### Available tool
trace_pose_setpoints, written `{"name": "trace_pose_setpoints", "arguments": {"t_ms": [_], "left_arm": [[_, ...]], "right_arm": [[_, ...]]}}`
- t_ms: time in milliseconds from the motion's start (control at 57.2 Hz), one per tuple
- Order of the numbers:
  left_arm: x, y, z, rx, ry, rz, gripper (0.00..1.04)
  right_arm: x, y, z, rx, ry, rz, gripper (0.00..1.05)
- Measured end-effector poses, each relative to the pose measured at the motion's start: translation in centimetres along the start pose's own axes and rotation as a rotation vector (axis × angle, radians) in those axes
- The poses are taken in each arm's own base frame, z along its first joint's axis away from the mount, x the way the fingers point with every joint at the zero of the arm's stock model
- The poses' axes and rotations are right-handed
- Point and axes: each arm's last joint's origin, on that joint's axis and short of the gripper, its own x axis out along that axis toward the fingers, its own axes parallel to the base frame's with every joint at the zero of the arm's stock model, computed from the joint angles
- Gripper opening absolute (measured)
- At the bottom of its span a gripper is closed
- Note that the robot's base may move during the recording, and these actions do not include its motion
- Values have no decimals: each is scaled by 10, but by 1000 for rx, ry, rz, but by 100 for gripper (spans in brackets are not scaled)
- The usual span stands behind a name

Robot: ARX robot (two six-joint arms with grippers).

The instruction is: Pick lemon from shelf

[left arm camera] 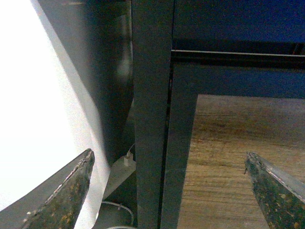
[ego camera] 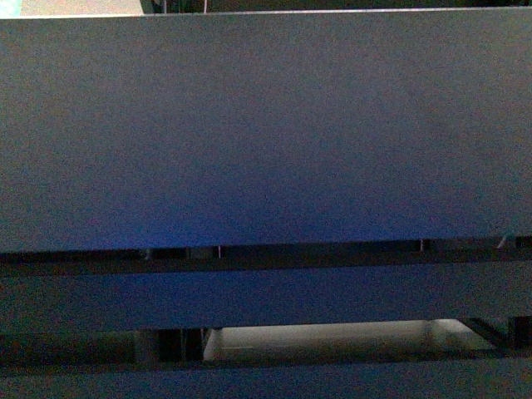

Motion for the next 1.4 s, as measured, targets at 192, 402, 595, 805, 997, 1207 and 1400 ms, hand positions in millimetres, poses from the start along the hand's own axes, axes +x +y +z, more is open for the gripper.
{"name": "trace_pose_setpoints", "arguments": {"t_ms": [192, 402, 595, 805, 997, 1207, 1400], "left_arm": [[0, 0, 0, 0, 0, 0, 97], [0, 0, 0, 0, 0, 1, 97], [0, 0, 0, 0, 0, 0, 97], [0, 0, 0, 0, 0, 0, 97], [0, 0, 0, 0, 0, 0, 97], [0, 0, 0, 1, 0, 1, 97], [0, 0, 0, 0, 0, 0, 97]], "right_arm": [[0, 0, 0, 0, 0, 3, 97], [0, 0, 0, 0, 0, 3, 97], [0, 0, 0, 0, 0, 3, 97], [0, 0, 0, 0, 0, 3, 97], [0, 0, 0, 0, 0, 3, 97], [0, 0, 0, 0, 0, 2, 97], [0, 0, 0, 0, 0, 2, 97]]}}
